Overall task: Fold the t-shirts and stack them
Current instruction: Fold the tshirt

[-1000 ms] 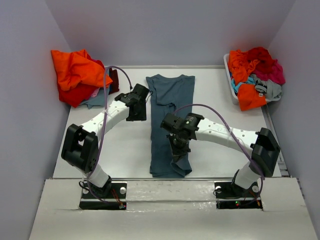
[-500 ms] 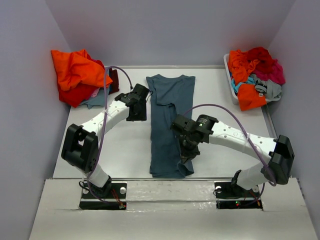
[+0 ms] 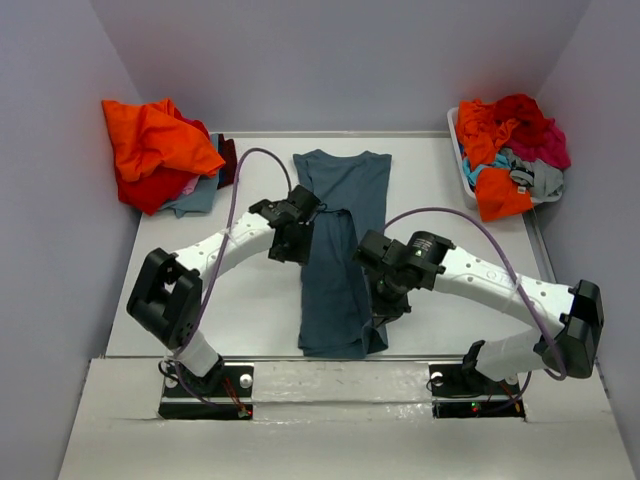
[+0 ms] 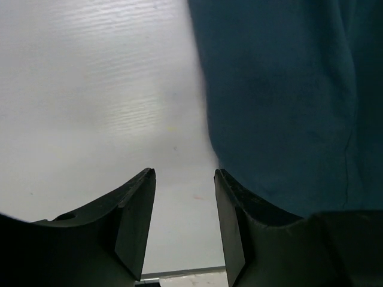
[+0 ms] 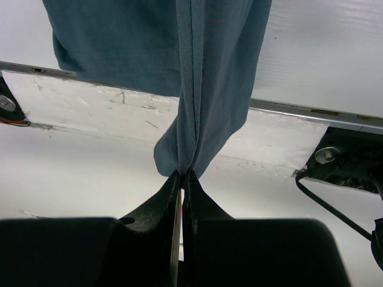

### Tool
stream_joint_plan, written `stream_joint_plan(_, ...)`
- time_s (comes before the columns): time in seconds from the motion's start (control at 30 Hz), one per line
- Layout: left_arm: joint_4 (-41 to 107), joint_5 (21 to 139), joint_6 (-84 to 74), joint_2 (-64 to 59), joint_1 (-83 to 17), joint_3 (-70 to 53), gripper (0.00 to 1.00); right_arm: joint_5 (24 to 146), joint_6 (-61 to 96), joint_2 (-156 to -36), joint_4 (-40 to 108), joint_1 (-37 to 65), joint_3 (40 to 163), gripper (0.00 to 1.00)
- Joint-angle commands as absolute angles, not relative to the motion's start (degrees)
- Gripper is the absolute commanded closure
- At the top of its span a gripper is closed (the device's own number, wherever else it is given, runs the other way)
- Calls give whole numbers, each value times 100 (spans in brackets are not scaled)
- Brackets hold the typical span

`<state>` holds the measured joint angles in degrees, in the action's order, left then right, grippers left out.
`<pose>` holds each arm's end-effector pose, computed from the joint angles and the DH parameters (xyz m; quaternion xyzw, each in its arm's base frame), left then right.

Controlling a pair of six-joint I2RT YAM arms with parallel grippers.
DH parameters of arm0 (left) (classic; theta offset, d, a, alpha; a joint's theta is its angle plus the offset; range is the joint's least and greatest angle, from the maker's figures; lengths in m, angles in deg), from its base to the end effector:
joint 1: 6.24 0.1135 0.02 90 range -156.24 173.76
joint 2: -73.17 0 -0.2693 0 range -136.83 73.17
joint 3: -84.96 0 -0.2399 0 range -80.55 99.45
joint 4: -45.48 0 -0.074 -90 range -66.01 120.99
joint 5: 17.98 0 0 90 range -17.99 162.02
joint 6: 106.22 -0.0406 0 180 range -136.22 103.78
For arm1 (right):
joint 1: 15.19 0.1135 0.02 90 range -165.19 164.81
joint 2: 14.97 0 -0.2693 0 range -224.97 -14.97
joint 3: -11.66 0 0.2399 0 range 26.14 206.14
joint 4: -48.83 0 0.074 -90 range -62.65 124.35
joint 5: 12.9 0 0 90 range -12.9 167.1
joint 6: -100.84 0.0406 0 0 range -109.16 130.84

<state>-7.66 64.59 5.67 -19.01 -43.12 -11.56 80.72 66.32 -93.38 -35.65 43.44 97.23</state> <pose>0.2602 -0.1886 0.2456 0.1106 0.9617 -0.0644 0.2424 0.1171 0.1969 0.2955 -0.0308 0.9929 0.1097 0.0337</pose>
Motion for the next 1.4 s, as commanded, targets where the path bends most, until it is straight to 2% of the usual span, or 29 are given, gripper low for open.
stream_joint_plan(0.0, -1198, 6805, 531, -1841, -4885, -1209, 45, 8000, 6700, -9337, -3623, 4413, 9724, 93)
stream_joint_plan(0.13, -1348, 6937, 689, -1762, -5229, -1401, 45, 8009, 6630, -9486, -3535, 4413, 9760, 93)
stream_joint_plan(0.27, -1287, 7524, 900, -1342, -5282, -1893, 44, 8009, 6533, -9627, -3465, 4413, 9856, 93)
stream_joint_plan(0.6, -1190, 7966, 1322, -620, -5440, -2746, 44, 8062, 6384, -9882, -3342, 4413, 9909, 93)
stream_joint_plan(1.1, -935, 9046, 1586, -250, -6055, -3581, 44, 8097, 6305, -9996, -3298, 4413, 9874, 93)
stream_joint_plan(1.37, -768, 9241, 1525, -514, -6108, -3599, 44, 8080, 6305, -10014, -3306, 4413, 9988, 93)
